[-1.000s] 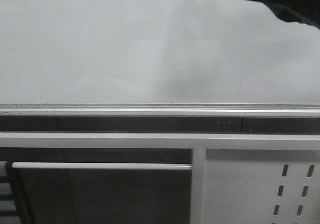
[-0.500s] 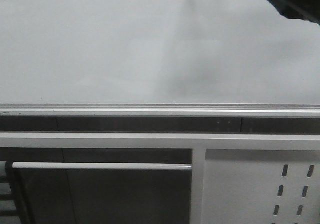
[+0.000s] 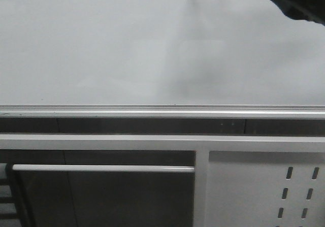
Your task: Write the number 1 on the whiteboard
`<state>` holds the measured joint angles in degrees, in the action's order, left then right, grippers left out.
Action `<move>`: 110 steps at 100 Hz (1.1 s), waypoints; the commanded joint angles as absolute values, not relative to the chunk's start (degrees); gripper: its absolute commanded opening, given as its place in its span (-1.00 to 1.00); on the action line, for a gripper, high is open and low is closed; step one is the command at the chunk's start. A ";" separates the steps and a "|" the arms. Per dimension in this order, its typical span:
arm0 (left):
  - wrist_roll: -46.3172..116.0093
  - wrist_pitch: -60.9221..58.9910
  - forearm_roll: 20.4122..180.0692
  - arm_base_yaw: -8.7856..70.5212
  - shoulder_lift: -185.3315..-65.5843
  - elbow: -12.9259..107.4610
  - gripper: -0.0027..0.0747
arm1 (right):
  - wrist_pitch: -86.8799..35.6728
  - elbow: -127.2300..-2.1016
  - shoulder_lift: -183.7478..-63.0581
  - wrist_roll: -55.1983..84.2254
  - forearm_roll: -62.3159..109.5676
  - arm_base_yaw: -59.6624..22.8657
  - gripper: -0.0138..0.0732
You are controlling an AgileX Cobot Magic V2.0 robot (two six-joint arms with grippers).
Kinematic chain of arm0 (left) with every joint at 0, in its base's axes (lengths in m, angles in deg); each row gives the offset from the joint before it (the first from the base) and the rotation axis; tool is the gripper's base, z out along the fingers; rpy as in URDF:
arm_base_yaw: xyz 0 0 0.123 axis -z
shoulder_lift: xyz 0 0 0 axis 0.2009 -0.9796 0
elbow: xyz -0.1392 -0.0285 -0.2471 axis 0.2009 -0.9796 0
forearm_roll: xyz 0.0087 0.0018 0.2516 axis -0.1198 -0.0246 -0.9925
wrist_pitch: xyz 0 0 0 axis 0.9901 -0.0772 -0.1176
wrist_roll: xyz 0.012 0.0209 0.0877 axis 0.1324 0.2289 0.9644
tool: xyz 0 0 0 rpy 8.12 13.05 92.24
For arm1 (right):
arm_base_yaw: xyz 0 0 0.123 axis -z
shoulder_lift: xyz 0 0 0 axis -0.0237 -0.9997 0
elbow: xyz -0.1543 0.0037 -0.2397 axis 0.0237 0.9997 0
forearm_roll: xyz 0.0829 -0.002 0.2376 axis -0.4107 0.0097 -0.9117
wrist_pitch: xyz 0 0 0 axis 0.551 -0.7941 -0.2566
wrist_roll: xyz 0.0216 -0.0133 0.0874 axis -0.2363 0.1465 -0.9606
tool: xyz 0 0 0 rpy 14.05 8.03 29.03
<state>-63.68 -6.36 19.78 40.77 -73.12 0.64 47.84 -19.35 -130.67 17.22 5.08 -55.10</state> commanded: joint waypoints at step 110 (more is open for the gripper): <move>-64.08 -3.47 18.64 40.69 -73.64 2.14 -0.98 | 51.19 -23.92 -134.19 18.26 6.23 -55.02 -0.80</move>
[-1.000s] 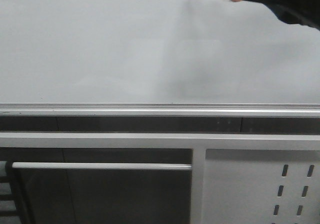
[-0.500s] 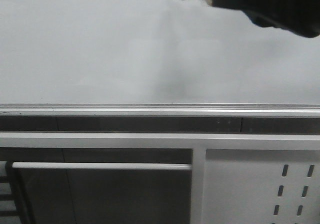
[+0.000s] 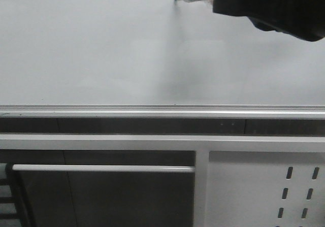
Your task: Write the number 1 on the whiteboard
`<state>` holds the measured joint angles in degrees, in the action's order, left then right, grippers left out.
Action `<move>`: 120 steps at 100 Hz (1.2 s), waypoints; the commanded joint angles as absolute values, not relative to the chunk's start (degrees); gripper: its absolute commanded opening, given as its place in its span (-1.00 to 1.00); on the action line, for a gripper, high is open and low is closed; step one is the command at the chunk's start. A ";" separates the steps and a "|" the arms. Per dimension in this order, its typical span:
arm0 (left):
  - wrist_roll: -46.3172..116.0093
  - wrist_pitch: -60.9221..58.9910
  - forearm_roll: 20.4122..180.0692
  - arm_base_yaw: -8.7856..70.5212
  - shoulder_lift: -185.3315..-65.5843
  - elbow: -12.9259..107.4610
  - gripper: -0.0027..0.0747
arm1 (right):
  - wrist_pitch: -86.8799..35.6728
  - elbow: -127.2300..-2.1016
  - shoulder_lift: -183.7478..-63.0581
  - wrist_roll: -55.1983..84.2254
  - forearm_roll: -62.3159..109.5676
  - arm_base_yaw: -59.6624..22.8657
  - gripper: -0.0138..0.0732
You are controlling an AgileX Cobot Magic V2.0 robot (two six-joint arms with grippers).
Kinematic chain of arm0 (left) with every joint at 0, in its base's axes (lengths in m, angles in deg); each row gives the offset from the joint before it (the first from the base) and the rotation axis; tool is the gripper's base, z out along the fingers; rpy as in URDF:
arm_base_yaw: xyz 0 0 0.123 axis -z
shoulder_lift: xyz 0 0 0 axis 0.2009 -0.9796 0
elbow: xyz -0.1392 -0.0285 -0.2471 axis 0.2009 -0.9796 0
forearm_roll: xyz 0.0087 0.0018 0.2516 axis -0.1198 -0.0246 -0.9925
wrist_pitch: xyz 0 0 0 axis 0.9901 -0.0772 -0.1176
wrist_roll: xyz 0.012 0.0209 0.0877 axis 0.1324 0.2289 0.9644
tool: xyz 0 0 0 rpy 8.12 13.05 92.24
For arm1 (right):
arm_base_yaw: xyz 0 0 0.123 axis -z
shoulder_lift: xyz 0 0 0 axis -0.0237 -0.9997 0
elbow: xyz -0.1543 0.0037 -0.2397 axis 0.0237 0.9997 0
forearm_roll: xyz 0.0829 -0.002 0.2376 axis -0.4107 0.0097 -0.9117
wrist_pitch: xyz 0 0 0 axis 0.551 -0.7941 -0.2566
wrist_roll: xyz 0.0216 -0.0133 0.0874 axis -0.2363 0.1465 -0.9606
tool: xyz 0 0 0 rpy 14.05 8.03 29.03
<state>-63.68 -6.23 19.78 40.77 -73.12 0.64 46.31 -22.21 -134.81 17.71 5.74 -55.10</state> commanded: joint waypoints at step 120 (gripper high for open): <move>-64.08 -2.52 18.64 40.69 -73.64 2.14 -0.98 | 41.87 -23.92 -139.31 18.26 1.00 -55.02 -0.80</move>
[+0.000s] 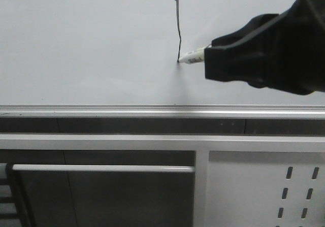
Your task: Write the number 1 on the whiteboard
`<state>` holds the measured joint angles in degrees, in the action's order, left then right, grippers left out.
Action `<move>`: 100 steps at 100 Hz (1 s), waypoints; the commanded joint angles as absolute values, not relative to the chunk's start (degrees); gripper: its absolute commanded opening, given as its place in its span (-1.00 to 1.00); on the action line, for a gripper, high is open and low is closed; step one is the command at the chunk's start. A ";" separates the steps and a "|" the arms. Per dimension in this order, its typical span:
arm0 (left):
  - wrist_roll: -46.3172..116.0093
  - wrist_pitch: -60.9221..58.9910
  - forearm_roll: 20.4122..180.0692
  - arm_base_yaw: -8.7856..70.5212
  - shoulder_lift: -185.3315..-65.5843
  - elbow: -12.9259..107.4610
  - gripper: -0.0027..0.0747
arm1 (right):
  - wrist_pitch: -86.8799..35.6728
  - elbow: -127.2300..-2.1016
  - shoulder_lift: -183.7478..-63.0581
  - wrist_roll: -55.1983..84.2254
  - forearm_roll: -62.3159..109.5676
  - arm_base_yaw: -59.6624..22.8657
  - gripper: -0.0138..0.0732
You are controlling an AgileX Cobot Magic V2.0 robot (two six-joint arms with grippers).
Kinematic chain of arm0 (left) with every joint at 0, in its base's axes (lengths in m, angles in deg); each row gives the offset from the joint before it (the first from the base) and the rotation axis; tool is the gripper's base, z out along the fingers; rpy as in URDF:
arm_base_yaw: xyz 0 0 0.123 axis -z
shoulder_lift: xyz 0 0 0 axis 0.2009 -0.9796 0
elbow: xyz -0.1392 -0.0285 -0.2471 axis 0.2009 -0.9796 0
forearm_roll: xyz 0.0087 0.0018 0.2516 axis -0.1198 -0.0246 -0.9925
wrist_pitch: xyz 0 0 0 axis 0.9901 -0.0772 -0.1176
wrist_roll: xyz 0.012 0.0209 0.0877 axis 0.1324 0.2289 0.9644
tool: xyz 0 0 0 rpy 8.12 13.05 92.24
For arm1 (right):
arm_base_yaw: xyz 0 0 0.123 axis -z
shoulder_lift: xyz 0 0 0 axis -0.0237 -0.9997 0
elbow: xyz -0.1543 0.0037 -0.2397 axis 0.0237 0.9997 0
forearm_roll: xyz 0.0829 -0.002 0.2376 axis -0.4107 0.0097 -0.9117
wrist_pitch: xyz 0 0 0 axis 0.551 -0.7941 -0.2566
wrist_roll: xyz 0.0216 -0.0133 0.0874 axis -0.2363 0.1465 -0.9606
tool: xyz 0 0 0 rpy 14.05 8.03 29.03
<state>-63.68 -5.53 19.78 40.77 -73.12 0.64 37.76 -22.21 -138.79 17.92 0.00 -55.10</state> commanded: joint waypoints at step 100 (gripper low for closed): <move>-59.93 25.35 -3.68 40.69 -77.94 2.14 -0.98 | 26.35 -22.40 -129.41 18.37 -5.17 -70.00 -0.80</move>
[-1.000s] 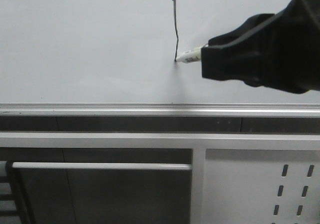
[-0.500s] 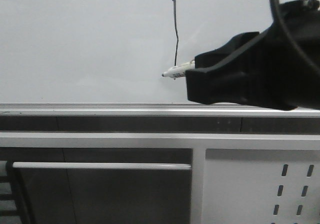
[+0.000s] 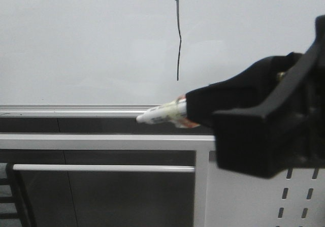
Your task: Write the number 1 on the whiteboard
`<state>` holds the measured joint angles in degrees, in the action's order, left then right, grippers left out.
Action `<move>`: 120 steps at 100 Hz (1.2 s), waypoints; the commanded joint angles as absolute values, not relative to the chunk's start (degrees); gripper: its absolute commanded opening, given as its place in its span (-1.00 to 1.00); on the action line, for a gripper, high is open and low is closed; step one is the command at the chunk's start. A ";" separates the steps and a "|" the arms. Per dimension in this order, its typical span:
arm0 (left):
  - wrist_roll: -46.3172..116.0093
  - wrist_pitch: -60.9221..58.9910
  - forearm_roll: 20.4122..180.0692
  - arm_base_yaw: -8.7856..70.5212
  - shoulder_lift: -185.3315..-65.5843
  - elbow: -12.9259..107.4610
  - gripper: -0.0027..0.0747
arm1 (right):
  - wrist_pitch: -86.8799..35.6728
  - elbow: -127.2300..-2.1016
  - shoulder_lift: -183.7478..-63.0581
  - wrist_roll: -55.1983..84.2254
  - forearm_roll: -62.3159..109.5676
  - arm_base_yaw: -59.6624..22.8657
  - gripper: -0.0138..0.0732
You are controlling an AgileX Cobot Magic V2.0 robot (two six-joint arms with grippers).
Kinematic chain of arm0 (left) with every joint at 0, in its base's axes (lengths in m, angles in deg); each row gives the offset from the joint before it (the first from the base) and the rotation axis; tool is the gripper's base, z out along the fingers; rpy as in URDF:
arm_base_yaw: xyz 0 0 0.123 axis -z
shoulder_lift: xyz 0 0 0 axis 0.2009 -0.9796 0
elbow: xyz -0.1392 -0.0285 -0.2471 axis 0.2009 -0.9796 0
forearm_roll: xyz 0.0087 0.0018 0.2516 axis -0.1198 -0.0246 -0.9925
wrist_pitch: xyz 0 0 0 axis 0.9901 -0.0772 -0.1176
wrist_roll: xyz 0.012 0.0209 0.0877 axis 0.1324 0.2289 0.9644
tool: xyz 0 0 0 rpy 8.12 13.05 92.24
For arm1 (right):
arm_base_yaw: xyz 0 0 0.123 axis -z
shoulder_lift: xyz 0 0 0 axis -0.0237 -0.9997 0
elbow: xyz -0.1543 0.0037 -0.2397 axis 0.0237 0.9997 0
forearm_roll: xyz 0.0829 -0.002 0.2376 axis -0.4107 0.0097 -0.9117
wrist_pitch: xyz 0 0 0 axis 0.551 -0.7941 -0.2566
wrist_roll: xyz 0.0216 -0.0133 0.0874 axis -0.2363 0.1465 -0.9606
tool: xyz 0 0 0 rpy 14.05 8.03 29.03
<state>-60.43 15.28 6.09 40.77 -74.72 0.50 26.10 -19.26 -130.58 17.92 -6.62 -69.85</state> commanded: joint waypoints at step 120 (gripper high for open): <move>-54.62 45.56 -16.54 40.69 -104.75 9.15 -0.16 | 14.22 -39.34 -125.37 64.63 -60.62 -70.00 -0.80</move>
